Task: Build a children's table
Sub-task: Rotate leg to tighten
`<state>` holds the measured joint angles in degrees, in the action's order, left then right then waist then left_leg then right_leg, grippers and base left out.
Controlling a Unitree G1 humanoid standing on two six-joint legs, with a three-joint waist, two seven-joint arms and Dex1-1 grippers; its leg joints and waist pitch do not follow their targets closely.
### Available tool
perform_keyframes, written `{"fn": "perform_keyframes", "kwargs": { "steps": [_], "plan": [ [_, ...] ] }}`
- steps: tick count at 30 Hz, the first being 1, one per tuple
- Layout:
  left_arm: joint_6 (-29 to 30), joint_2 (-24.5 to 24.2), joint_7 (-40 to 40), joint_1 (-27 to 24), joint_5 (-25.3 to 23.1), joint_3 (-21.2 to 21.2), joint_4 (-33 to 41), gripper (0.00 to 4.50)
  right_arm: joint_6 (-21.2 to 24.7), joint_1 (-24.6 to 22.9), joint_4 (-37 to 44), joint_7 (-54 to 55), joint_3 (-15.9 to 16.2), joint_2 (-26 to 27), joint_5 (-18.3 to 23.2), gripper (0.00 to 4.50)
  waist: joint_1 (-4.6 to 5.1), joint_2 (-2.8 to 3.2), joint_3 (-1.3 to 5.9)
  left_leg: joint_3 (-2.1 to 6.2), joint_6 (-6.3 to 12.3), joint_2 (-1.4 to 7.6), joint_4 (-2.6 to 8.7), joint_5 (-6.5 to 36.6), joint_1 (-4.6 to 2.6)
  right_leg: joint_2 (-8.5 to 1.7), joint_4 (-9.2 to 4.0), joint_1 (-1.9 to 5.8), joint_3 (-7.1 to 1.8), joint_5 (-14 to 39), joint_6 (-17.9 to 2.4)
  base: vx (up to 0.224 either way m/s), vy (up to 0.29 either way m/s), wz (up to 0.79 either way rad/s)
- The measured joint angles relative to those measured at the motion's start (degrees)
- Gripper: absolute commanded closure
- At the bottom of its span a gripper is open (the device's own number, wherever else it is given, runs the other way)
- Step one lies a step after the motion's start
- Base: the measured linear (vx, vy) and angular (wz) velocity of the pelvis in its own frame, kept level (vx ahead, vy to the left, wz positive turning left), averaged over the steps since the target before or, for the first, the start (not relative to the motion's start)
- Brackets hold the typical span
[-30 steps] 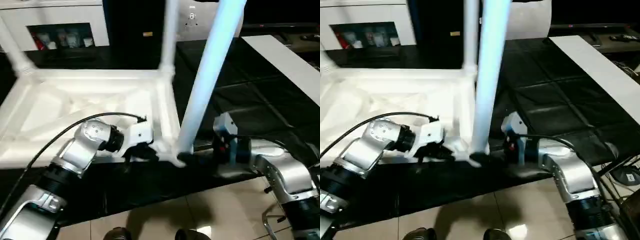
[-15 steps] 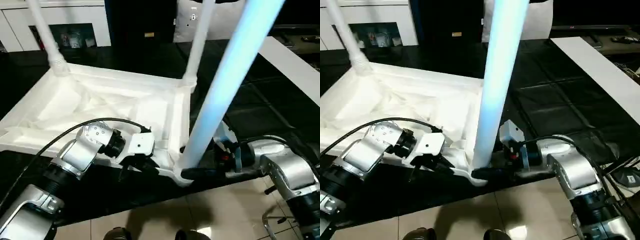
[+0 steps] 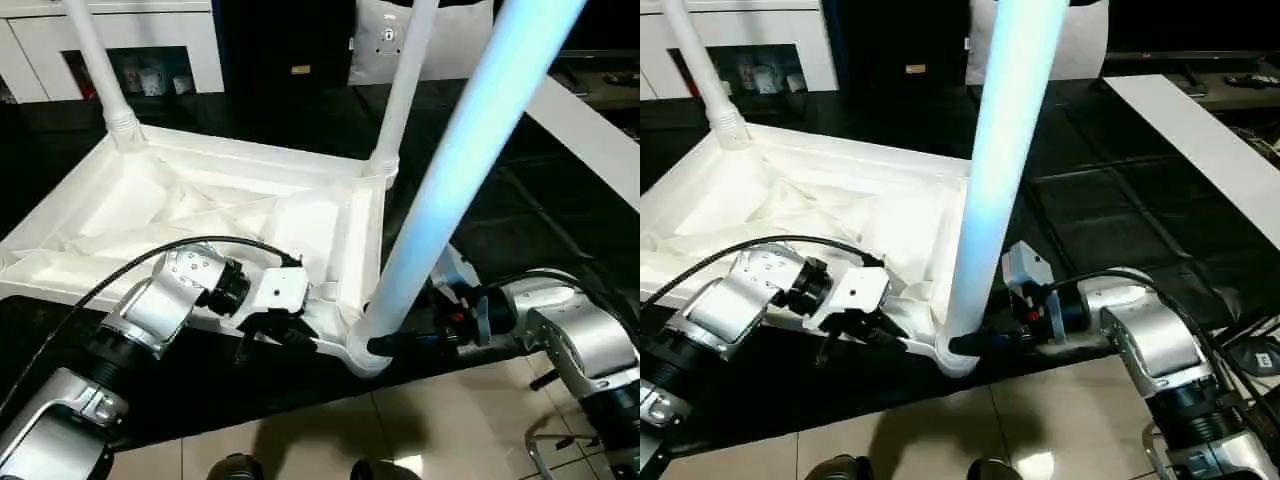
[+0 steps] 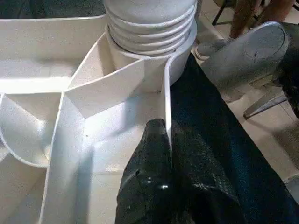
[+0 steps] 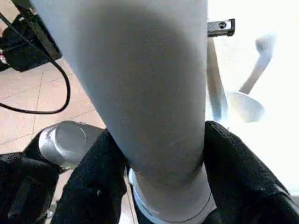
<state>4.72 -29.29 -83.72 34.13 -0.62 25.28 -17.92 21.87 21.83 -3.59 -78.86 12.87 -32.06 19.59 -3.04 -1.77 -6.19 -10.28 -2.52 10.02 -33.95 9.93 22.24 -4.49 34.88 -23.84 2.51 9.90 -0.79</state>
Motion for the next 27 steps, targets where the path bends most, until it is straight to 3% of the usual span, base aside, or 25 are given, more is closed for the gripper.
{"fn": "perform_keyframes", "kwargs": {
  "steps": [7,10,13,16,20,27],
  "plan": [
    [0.9,0.0,0.2,0.0,0.4,-0.1,0.0,4.50,1.3,-0.4,1.1,1.0,-0.1,0.1,0.2,2.46,-0.02,-0.02,-0.01,-0.01,0.00,0.00,0.00,0.0,0.00,0.00,0.00,-0.01,-0.01,0.0,0.0,0.000,0.000,0.00],
    [4.6,0.5,1.3,-0.1,0.7,-0.5,0.6,4.50,5.0,-1.5,3.1,4.4,-1.2,1.5,0.6,2.46,0.16,0.00,-0.02,-0.01,-0.01,0.01,0.00,0.0,-0.11,0.00,0.05,0.03,-0.02,0.0,0.0,0.000,0.000,0.00],
    [10.0,1.6,5.3,0.0,0.1,-2.2,0.7,4.50,8.0,-1.5,3.8,10.8,-2.2,3.8,-0.2,2.46,0.95,0.00,-0.02,-0.03,-0.06,0.00,0.00,0.0,-0.22,0.01,0.06,0.05,-0.04,0.1,0.2,0.000,0.000,0.00],
    [16.6,4.5,11.9,0.1,-1.2,-4.7,0.7,4.50,9.4,-1.2,3.7,20.9,-4.5,8.4,-3.6,2.47,2.05,-0.01,-0.02,-0.03,-0.17,-0.01,-0.01,-0.1,-0.29,0.01,0.03,0.01,-0.09,0.1,0.2,0.000,0.000,0.00],
    [24.3,9.7,22.3,0.9,-2.1,-7.7,0.2,4.50,10.8,1.5,-0.2,35.5,-8.1,16.6,-7.1,2.53,4.32,-0.12,-0.04,0.05,-0.23,-0.03,-0.04,-0.1,-0.23,0.02,-0.10,-0.15,-0.04,0.2,0.3,0.000,0.000,0.00],
    [32.6,18.0,37.7,3.5,-4.6,-11.1,-1.0,4.50,11.3,8.0,-6.9,57.1,-11.1,27.5,-12.6,2.54,4.90,-0.16,-0.09,0.10,-0.23,-0.02,0.01,-0.1,-0.07,0.09,-0.11,-0.41,-0.03,0.1,0.2,0.000,0.000,0.00]
  ]
}}
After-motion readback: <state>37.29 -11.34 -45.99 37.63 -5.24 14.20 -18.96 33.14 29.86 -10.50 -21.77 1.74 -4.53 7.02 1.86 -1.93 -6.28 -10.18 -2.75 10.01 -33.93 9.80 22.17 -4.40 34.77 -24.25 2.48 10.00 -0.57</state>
